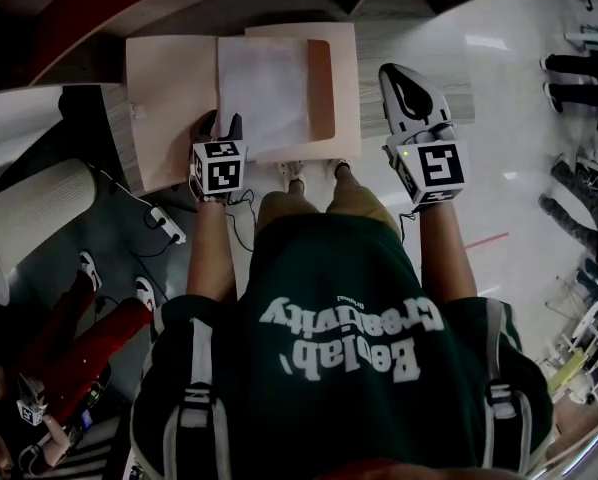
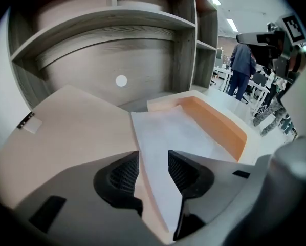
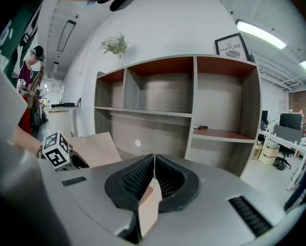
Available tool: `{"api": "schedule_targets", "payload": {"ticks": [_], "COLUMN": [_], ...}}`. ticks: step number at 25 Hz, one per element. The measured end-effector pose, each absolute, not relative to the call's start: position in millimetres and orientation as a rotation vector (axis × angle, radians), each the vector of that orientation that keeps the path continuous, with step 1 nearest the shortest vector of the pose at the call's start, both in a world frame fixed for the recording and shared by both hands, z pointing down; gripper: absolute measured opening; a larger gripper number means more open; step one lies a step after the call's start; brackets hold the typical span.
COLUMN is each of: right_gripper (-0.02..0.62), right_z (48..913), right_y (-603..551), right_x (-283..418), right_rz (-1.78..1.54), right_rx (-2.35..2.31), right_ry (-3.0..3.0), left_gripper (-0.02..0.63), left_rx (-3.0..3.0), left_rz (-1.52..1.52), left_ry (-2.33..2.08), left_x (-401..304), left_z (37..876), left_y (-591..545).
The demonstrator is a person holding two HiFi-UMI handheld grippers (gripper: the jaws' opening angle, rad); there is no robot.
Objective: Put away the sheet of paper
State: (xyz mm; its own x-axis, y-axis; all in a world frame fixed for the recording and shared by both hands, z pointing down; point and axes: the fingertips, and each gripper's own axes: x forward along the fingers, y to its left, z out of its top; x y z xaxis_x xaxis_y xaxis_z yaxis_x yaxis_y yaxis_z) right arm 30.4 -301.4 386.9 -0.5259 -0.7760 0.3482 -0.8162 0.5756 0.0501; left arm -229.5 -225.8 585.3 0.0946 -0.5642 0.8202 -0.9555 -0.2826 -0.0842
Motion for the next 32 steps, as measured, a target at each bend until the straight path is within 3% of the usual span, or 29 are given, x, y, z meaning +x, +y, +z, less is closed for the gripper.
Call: {"api": "schedule_targets", "payload": {"ticks": [7,9,32], "right_gripper": [0.035,0.035,0.035], "right_z": [392,393,420], "right_y": [-307,-307,-308], "right_x": [29,29,72], "right_rz": [0.174,0.174,0.219], "right_rx": [1.284,1.275,1.315], "right_ry": [-2.477,-2.473,-2.368], "left_gripper": [0.17,0.018,0.018], "left_rx": [1.904,1.902,1.941], "left_rz": [1.061,1.067,1.199], "left_ry": [-1.514,-1.527,-1.141], "left_x": [-235,-233,-149], "left_z": [586,594,671], "left_y": [-236,-242,-259]}}
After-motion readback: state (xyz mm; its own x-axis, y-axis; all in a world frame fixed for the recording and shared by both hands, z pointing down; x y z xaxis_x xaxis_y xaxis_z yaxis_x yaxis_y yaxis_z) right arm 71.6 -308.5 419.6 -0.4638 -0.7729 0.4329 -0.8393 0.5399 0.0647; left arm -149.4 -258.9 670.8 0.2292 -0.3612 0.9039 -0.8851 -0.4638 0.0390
